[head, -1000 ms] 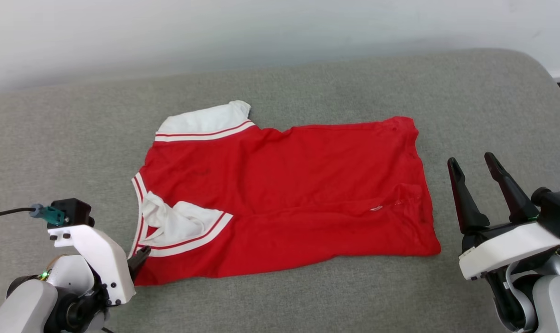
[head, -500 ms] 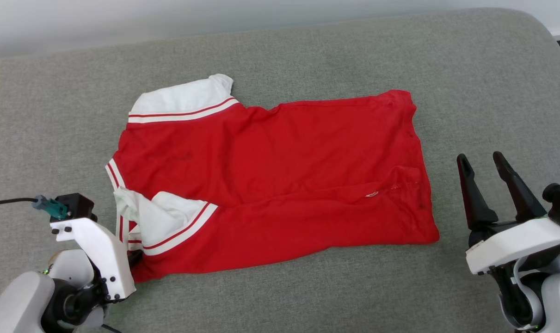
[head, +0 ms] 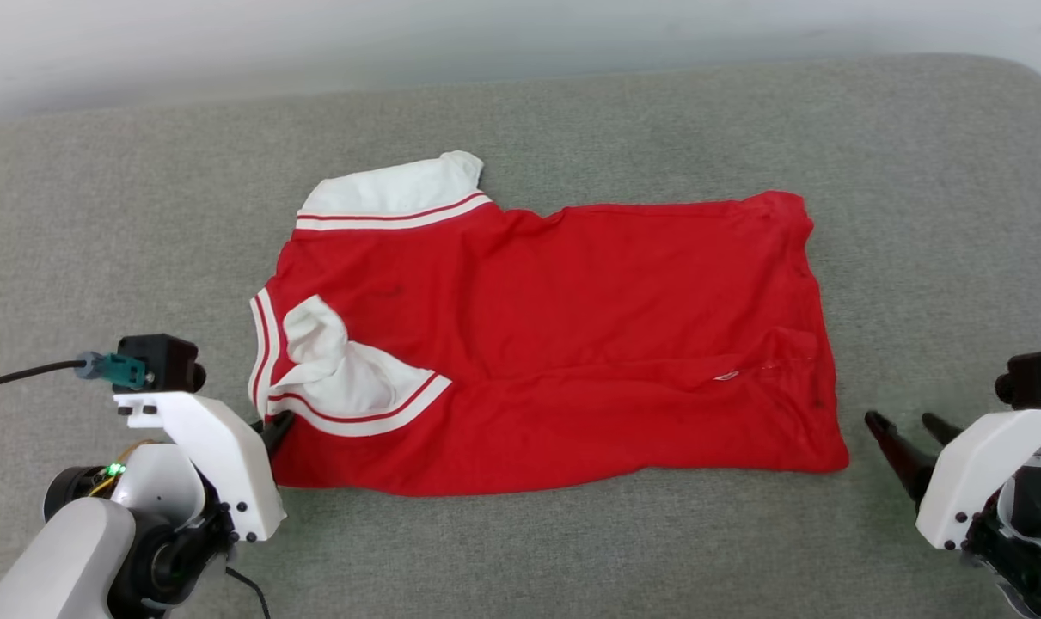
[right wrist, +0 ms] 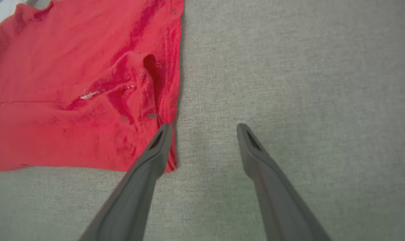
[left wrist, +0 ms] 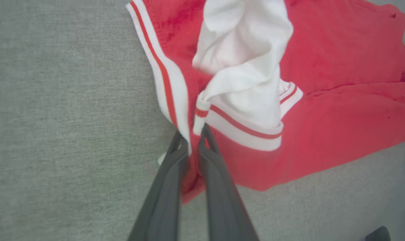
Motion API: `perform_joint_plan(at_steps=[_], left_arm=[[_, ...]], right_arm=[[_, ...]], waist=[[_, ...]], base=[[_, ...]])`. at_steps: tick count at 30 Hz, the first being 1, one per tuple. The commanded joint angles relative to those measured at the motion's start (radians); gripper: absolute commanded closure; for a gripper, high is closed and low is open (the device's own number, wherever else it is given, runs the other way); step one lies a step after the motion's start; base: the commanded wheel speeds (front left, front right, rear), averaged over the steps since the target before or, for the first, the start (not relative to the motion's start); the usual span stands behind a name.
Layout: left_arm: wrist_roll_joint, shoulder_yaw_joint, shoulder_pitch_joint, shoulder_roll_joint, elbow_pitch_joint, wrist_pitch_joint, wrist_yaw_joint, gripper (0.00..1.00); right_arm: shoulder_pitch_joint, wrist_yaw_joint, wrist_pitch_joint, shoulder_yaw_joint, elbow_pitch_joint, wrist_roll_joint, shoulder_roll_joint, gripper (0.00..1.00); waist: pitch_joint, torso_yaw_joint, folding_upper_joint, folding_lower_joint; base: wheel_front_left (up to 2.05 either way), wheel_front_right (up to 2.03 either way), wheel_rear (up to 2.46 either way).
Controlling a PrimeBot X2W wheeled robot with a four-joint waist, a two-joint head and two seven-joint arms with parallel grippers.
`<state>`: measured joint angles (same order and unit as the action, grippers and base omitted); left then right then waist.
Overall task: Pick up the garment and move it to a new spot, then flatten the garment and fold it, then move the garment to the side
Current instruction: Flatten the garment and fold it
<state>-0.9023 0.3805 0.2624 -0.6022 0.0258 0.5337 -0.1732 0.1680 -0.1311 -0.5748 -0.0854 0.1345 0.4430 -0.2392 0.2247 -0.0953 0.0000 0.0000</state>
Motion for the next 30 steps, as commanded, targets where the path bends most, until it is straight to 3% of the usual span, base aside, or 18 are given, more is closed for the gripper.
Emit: perform_joint_plan(at_steps=[1, 15, 16, 17, 18, 30], left_arm=[[0.007, 0.001, 0.001, -0.004, -0.017, 0.000, -0.007, 1.00], [0.025, 0.026, 0.021, 0.028, -0.076, -0.014, -0.017, 1.00], [0.023, 0.026, 0.021, 0.031, -0.073, -0.017, -0.016, 1.00], [0.023, 0.027, 0.022, 0.032, -0.070, -0.019, -0.015, 1.00], [0.022, 0.025, 0.022, 0.034, -0.067, -0.024, -0.015, 1.00], [0.036, 0.008, -0.029, 0.072, -0.054, -0.132, -0.031, 1.00]], right_arm=[[0.009, 0.001, -0.030, -0.003, 0.004, 0.003, -0.005, 0.00], [0.106, 0.000, -0.197, 0.130, 0.183, 0.066, 0.047, 0.00], [0.105, -0.001, -0.205, 0.138, 0.194, 0.066, 0.048, 0.52], [0.109, -0.001, -0.205, 0.142, 0.197, 0.069, 0.050, 0.87], [0.115, -0.001, -0.204, 0.145, 0.199, 0.073, 0.051, 1.00], [0.135, 0.001, -0.146, 0.152, 0.138, 0.046, -0.014, 1.00]], waist=[[0.012, 0.013, 0.0000, 0.0000], [0.072, 0.063, 0.0000, 0.0000], [0.072, 0.064, 0.0000, 0.0000], [0.072, 0.064, 0.0000, 0.0000], [0.070, 0.063, 0.0000, 0.0000], [-0.031, 0.055, 0.0000, 0.0000]], base=[[0.00, 0.00, 0.00], [0.00, 0.00, 0.00], [0.00, 0.00, 0.00], [0.00, 0.00, 0.00], [0.00, 0.00, 0.00], [0.00, 0.00, 0.00]])
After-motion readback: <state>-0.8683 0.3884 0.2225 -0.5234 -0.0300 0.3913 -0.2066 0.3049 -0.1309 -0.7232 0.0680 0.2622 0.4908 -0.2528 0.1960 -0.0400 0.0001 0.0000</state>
